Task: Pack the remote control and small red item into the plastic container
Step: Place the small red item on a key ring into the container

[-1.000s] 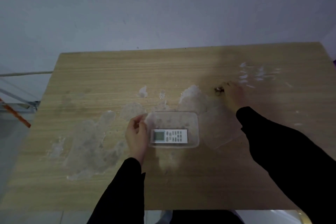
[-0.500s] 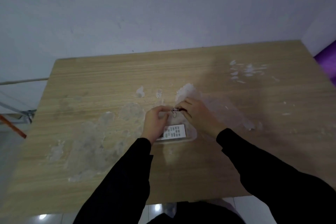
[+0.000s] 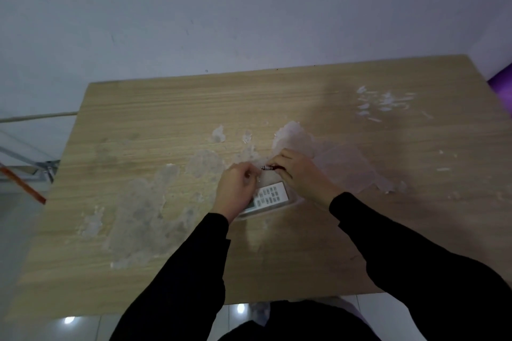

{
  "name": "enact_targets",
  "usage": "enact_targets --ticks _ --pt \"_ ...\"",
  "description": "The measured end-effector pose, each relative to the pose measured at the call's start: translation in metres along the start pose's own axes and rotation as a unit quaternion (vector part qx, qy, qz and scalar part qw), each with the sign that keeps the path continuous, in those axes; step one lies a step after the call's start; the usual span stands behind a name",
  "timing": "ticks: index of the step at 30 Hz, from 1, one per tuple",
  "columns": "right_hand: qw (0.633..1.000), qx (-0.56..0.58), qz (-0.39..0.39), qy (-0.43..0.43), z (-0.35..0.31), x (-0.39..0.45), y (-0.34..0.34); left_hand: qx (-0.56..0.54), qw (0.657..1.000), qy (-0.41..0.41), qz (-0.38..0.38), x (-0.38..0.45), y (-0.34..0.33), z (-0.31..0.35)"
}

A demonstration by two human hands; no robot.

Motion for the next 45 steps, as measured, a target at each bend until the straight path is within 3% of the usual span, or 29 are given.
enact_targets --ticks 3,7,11,15,20,25,27,29,32,35,39,41,43,45 --pt "0.999 -0.003 -0.027 0.022 -0.006 0.006 -0.007 -0.05 0.997 0.022 -0.057 -0.005 -0.013 -0.002" --pt "0.999 0.01 -0.033 0.034 -0.011 0.011 -0.011 -0.041 0.999 0.004 -0.015 -0.002 -0.005 0.001" --pt "0.998 -0.032 -0.034 0.047 -0.008 0.011 -0.017 0.069 0.997 0.03 0.01 0.0 0.003 -0.014" --pt "0.987 -0.122 -0.062 0.086 -0.014 0.014 -0.035 0.264 0.963 0.0 -0.05 0.005 -0.012 -0.013" --pt "0.981 -0.155 -0.068 0.09 -0.014 0.018 -0.051 0.324 0.944 -0.024 -0.061 0.01 -0.018 -0.009" --pt "0.987 -0.144 -0.047 0.047 -0.003 0.01 -0.042 0.233 0.967 -0.1 0.035 -0.018 0.007 0.01" --pt "0.99 -0.141 0.023 0.003 0.005 -0.003 -0.024 0.175 0.976 -0.08 0.105 -0.033 0.025 0.005" --pt "0.988 -0.124 0.062 -0.061 0.02 -0.018 -0.014 0.101 0.985 -0.006 0.138 -0.044 0.037 -0.015" --pt "0.988 -0.04 0.039 -0.142 0.046 -0.039 -0.026 0.013 0.986 0.096 0.135 -0.054 0.031 -0.042" --pt "0.985 0.019 0.029 -0.169 0.054 -0.056 -0.04 -0.014 0.987 0.095 0.127 -0.054 0.025 -0.042" --pt "0.959 0.092 0.094 -0.25 0.077 -0.082 -0.035 -0.021 0.988 0.094 0.122 -0.046 0.024 -0.043" --pt "0.957 0.038 0.059 -0.282 0.095 -0.093 -0.037 -0.018 0.989 0.09 0.118 -0.042 0.024 -0.042" --pt "0.964 -0.061 -0.003 -0.259 0.1 -0.097 -0.042 -0.019 0.989 0.09 0.112 -0.039 0.024 -0.042" --pt "0.966 -0.098 -0.001 -0.241 0.099 -0.1 -0.037 -0.027 0.989 0.096 0.109 -0.037 0.025 -0.043"
Point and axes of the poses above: each hand's wrist, its own x-axis towards the middle knuckle, its own y-axis out of the back of the hand, z = x × y, the point moved 10 cm from there along x, towards the middle knuckle, and after that the axes turned 11 degrees about -x, right-handed, at the moved point
